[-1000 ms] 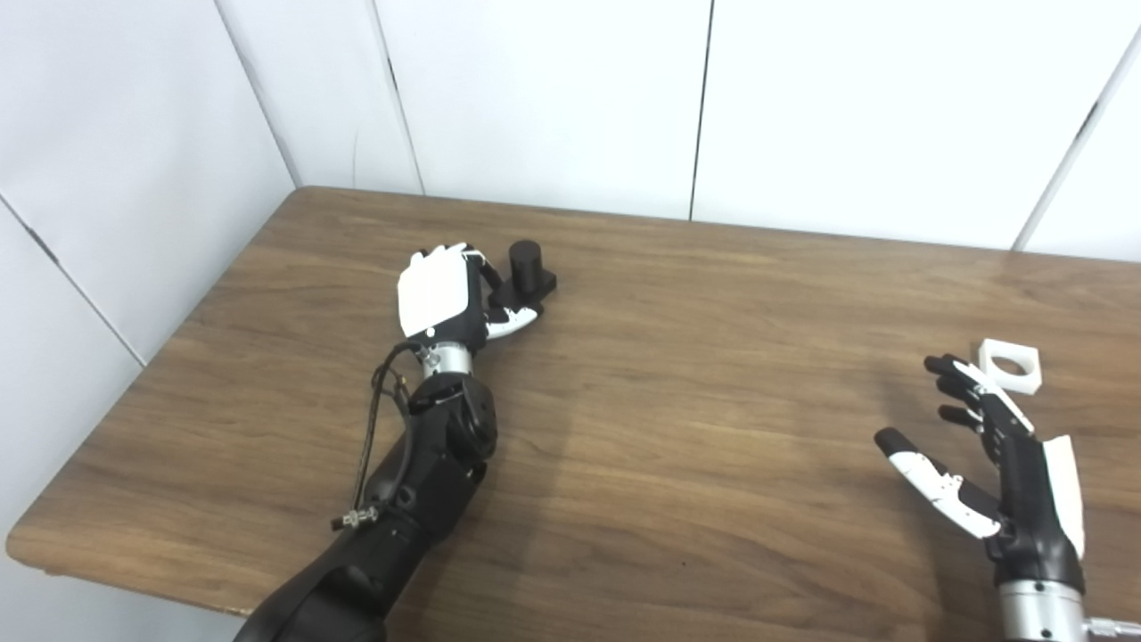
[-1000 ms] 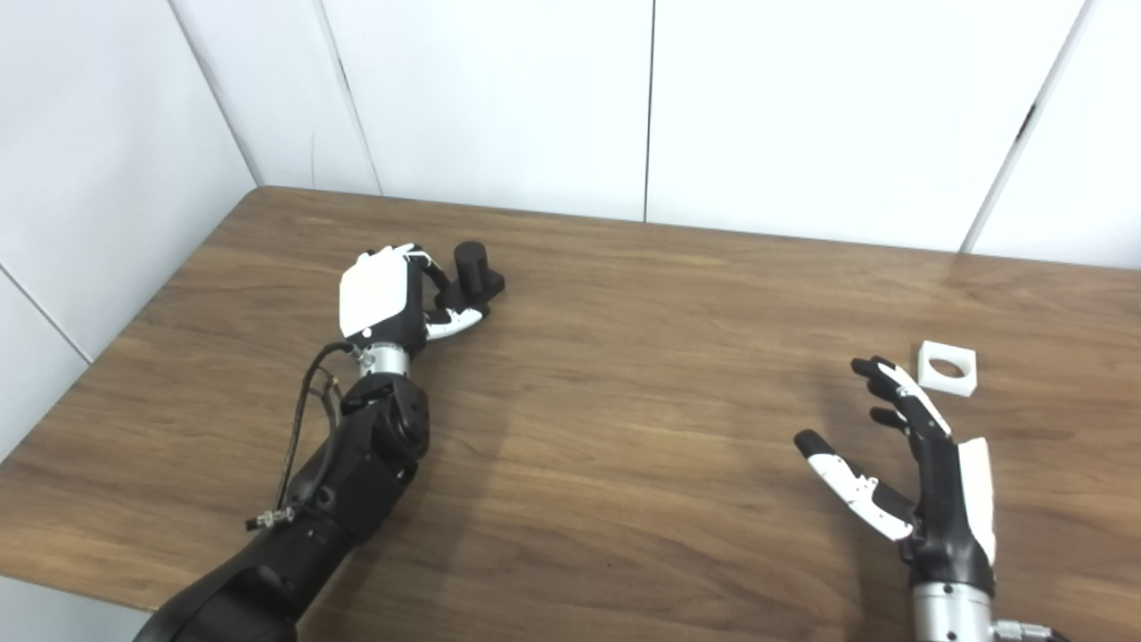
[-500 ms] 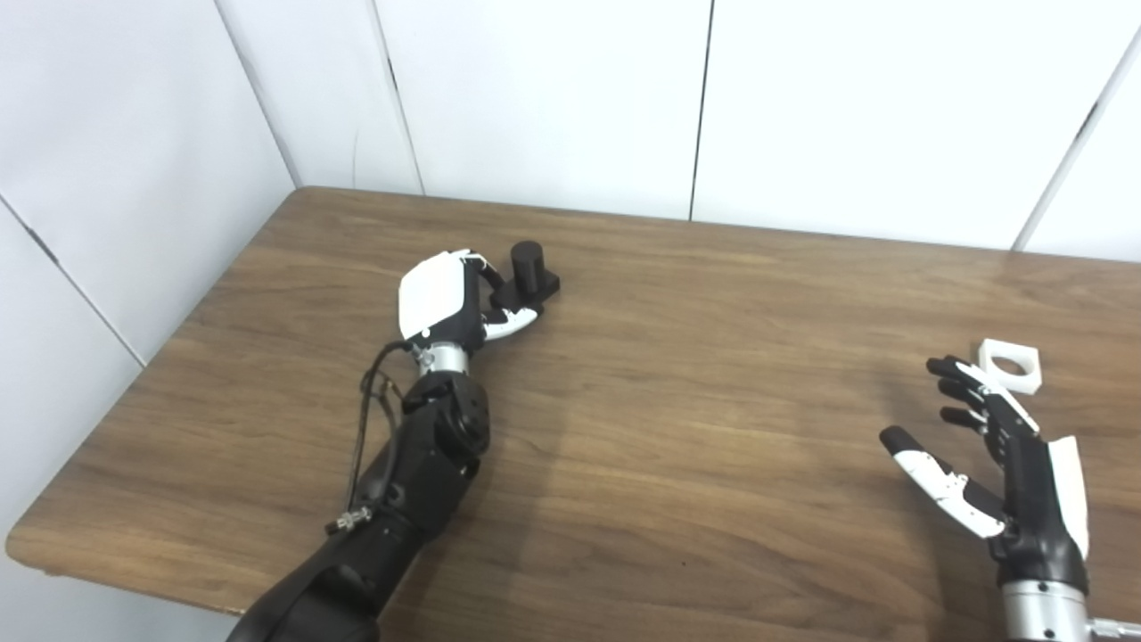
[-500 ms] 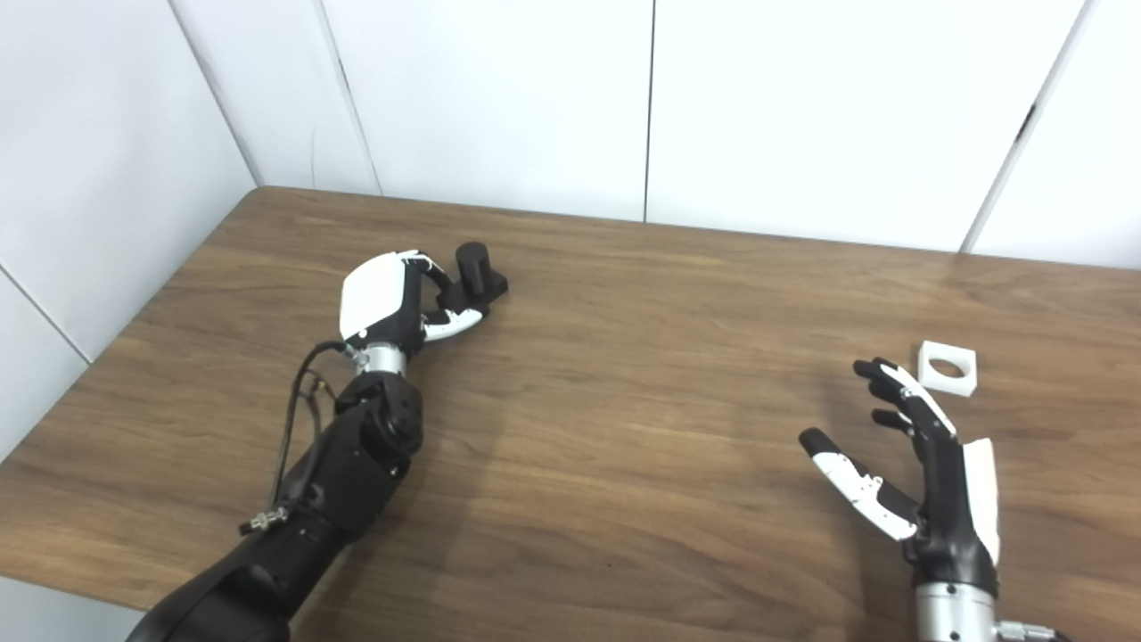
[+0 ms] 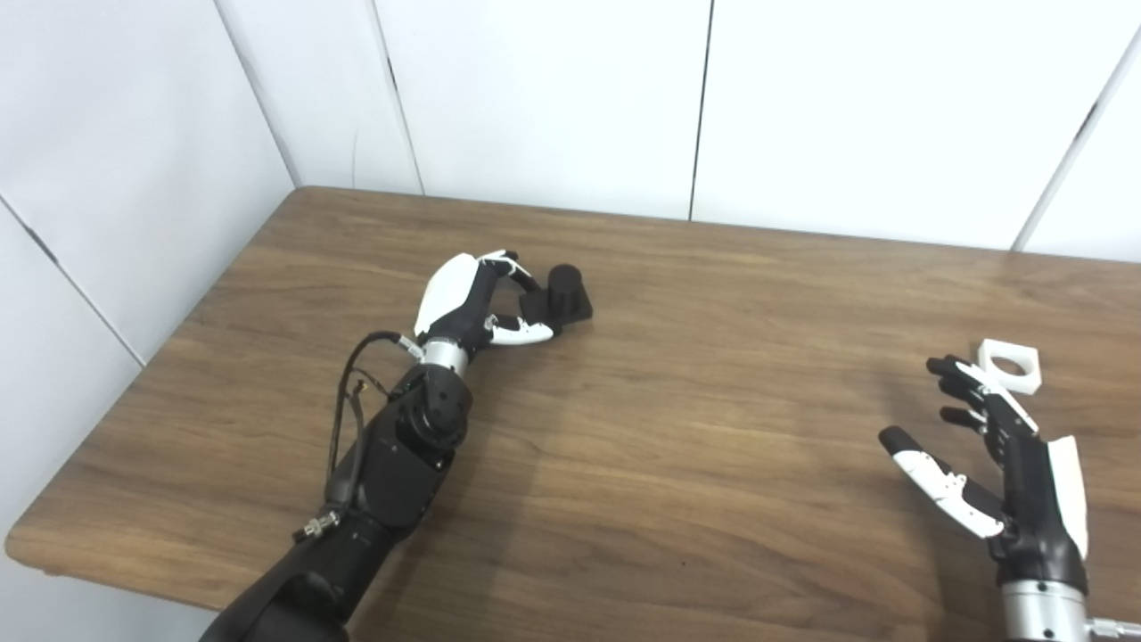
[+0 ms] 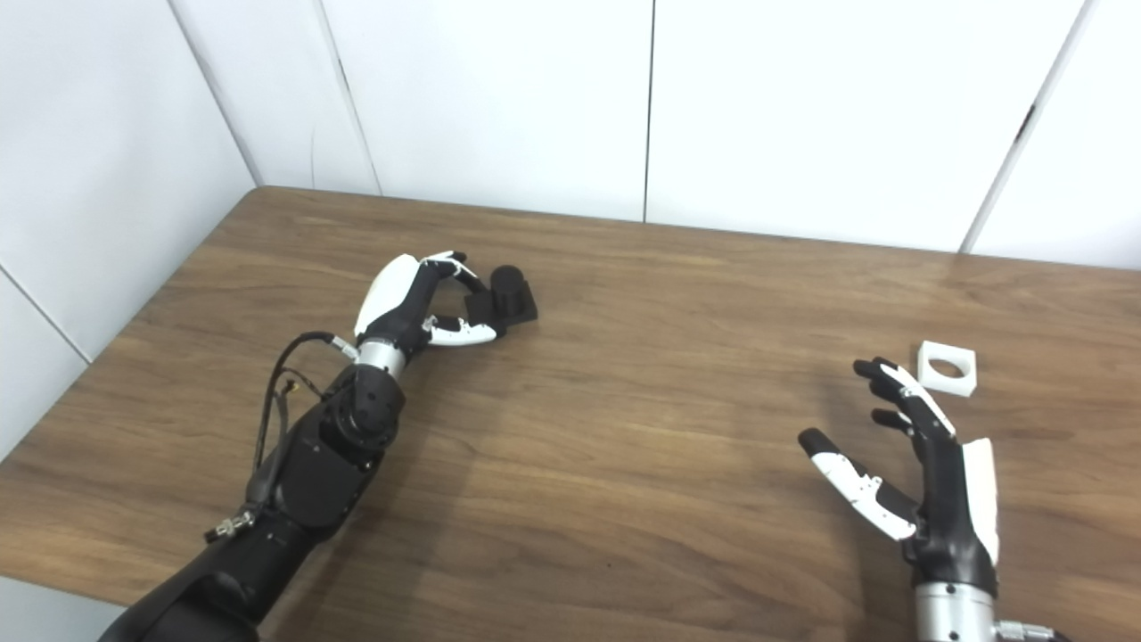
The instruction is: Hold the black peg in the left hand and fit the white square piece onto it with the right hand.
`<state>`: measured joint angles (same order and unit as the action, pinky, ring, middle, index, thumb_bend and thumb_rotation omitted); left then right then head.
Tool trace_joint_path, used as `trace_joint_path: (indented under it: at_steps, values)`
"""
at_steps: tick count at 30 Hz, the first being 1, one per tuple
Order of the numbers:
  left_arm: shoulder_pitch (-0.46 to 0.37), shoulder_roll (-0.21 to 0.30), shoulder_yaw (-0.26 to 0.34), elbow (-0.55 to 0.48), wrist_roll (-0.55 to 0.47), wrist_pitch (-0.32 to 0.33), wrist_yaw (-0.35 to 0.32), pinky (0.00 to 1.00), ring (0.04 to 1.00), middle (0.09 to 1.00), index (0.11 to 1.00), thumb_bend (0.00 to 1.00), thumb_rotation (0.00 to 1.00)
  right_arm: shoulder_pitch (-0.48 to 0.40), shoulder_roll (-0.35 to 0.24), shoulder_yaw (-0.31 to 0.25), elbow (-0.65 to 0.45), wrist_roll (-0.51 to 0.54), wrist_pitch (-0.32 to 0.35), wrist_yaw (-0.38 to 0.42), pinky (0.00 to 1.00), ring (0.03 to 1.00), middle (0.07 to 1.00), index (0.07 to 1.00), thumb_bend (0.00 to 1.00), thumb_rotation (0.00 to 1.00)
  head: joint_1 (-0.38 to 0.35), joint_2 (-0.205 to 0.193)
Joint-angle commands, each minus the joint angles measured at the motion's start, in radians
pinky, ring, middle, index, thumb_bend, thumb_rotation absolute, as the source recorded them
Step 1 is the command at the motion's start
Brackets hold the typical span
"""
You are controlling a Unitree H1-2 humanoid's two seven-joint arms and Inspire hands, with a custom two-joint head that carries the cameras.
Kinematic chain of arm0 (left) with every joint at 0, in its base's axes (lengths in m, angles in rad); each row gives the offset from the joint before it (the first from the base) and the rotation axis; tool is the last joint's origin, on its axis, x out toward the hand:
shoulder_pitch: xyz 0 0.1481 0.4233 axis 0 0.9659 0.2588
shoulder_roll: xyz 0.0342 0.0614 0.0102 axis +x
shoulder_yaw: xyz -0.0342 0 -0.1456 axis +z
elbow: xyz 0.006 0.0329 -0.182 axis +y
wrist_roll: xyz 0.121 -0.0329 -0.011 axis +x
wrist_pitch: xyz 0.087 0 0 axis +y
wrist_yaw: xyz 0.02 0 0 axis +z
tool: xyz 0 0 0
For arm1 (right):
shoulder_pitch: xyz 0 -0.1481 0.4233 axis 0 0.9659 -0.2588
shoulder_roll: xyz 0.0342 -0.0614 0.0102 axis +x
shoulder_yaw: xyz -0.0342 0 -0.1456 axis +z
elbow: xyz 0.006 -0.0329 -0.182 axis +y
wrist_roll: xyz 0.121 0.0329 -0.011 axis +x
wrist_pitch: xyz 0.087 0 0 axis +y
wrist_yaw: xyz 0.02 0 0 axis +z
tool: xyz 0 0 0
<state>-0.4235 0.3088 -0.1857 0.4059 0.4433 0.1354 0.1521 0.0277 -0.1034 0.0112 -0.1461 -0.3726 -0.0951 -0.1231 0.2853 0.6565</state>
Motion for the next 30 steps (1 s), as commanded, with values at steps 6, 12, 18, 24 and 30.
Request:
trace_joint_path:
  at_steps: [6, 12, 18, 24, 30]
  values:
    - [0.026, 0.0, -0.048, -0.033, -0.01, -0.052, -0.088, 0.91, 0.939, 0.887, 0.485, 0.52, 0.08, -0.007, -0.005, -0.002, -0.009, -0.022, -0.019, -0.016, 0.74, 0.817, 0.857, 0.761, 0.65, 0.48, -0.014, 0.004]
    - [0.036, -0.004, -0.062, -0.05, -0.019, -0.077, -0.118, 0.94, 0.949, 0.888, 0.485, 0.52, 0.08, -0.007, 0.002, 0.001, -0.017, -0.032, -0.007, -0.016, 0.75, 0.82, 0.858, 0.762, 0.65, 0.48, -0.029, 0.008]
    - [0.053, 0.0, -0.079, -0.098, -0.047, -0.094, -0.182, 0.94, 0.954, 0.896, 0.486, 0.52, 0.08, -0.005, 0.014, 0.002, -0.021, -0.045, -0.004, -0.023, 0.73, 0.813, 0.856, 0.76, 0.64, 0.48, -0.054, 0.012]
    - [0.078, -0.002, -0.099, -0.155, -0.059, -0.109, -0.236, 0.94, 0.951, 0.898, 0.488, 0.52, 0.08, -0.002, 0.022, 0.009, -0.026, -0.054, -0.004, -0.019, 0.74, 0.829, 0.864, 0.765, 0.62, 0.47, -0.082, 0.015]
    - [0.099, -0.016, -0.112, -0.194, -0.059, -0.12, -0.257, 0.95, 0.948, 0.896, 0.487, 0.52, 0.08, 0.0, 0.024, 0.013, -0.035, -0.061, 0.001, -0.017, 0.75, 0.831, 0.865, 0.772, 0.61, 0.47, -0.099, 0.019]
